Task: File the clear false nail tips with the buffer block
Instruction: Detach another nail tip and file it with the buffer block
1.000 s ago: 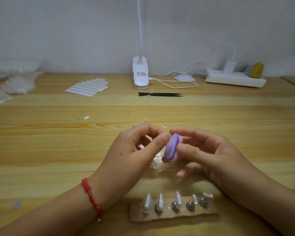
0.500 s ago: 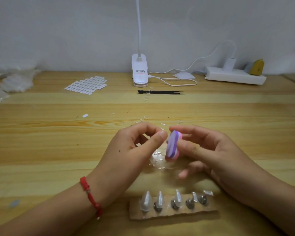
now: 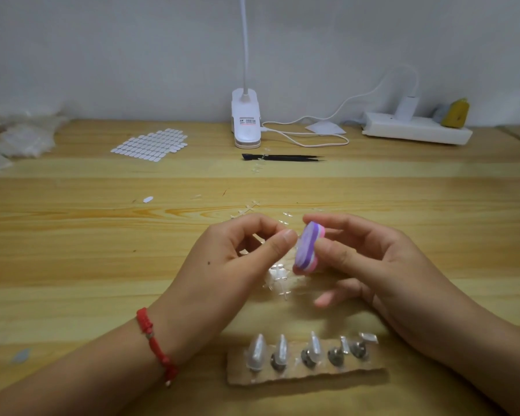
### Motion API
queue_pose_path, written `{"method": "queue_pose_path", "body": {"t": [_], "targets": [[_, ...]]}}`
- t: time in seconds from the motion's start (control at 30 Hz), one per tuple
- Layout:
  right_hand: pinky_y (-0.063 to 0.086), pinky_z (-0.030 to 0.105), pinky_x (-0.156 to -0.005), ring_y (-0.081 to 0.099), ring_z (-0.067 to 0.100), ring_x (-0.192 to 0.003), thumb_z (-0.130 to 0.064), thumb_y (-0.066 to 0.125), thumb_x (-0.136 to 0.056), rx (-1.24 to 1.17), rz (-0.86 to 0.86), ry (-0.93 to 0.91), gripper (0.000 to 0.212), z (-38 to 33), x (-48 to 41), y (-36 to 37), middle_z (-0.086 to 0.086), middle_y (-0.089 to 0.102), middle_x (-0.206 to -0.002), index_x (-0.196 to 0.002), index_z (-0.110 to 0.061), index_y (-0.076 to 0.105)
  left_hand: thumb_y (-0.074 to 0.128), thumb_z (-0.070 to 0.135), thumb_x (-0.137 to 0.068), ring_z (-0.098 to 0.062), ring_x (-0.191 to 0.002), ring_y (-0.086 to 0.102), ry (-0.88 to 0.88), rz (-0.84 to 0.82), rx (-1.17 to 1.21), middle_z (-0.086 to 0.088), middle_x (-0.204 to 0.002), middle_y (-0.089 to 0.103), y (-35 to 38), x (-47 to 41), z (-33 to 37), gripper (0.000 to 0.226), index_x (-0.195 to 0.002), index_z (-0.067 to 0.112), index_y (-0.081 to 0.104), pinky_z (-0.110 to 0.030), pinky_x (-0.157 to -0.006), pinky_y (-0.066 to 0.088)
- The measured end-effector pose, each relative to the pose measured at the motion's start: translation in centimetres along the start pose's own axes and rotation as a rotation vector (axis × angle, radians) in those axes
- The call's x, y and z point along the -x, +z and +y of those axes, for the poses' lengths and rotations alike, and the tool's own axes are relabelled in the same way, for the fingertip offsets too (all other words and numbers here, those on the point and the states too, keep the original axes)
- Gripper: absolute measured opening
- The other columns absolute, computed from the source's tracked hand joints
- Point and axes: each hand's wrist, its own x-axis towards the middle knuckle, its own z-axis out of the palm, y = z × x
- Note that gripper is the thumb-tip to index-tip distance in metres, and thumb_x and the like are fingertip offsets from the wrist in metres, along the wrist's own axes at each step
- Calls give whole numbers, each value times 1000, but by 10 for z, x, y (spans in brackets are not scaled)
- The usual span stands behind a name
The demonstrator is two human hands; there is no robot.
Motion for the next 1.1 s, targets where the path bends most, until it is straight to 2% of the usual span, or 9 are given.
{"method": "queue_pose_path", "body": {"t": [0.1,0.2,0.33,0.47,0.57,0.7,0.83,0.97,1.1], "targets": [[58,27,-54,73,26,-87,-26,74,-71,24,-13,-16,36,1,1,1,11,71,-104,-106,-22,74,61,42,-75,-7,-55,46,2,-9,-10,6,-62,56,0,0,-1,26,-78,18,70,-17,-52,38],[57,26,-52,73,25,-86,-27,74,-67,-35,26,-12,39,1,0,0,14,72,-102,-106,-20,74,61,41,-74,-6,-56,46,9,-15,-16,10,-62,57,1,0,0,25,-77,18,70,-14,-53,38],[58,28,-56,73,30,-83,-26,73,-75,75,-27,-14,32,2,1,1,7,72,-104,-107,-26,74,62,40,-77,-6,-53,48,-10,1,4,8,-62,57,0,0,0,22,-77,19,70,-15,-50,39],[57,26,-51,73,25,-84,-24,73,-69,-43,40,-17,36,1,0,0,15,72,-101,-105,-19,74,63,40,-75,-6,-55,46,9,-2,-12,12,-61,56,1,0,1,23,-76,18,70,-14,-52,38],[58,27,-54,73,27,-83,-25,73,-73,55,-24,-11,32,1,1,1,7,71,-104,-105,-24,74,63,36,-79,-3,-50,45,-1,23,0,13,-57,54,0,0,1,19,-77,18,70,-12,-49,37],[57,26,-51,73,25,-85,-26,74,-68,-34,43,-22,37,2,0,0,14,72,-102,-105,-19,74,63,41,-75,-7,-57,48,3,-7,-17,9,-64,59,1,0,1,23,-77,19,71,-15,-54,39],[58,27,-53,73,27,-83,-23,73,-73,62,-18,-18,32,1,2,2,8,71,-103,-104,-23,74,64,39,-78,-6,-51,50,-14,28,11,4,-61,59,0,1,2,20,-77,20,71,-14,-49,40],[56,25,-50,73,27,-87,-21,72,-70,-47,57,-22,38,1,0,-1,16,71,-102,-107,-16,72,64,42,-73,-7,-58,51,4,3,1,1,-67,63,1,1,2,23,-76,21,72,-15,-54,41],[56,25,-50,73,30,-77,-27,74,-70,59,-14,-9,34,0,1,2,7,72,-104,-104,-26,74,64,38,-76,-8,-55,51,-14,26,34,2,-63,61,0,0,3,22,-77,18,73,-15,-50,41]]}}
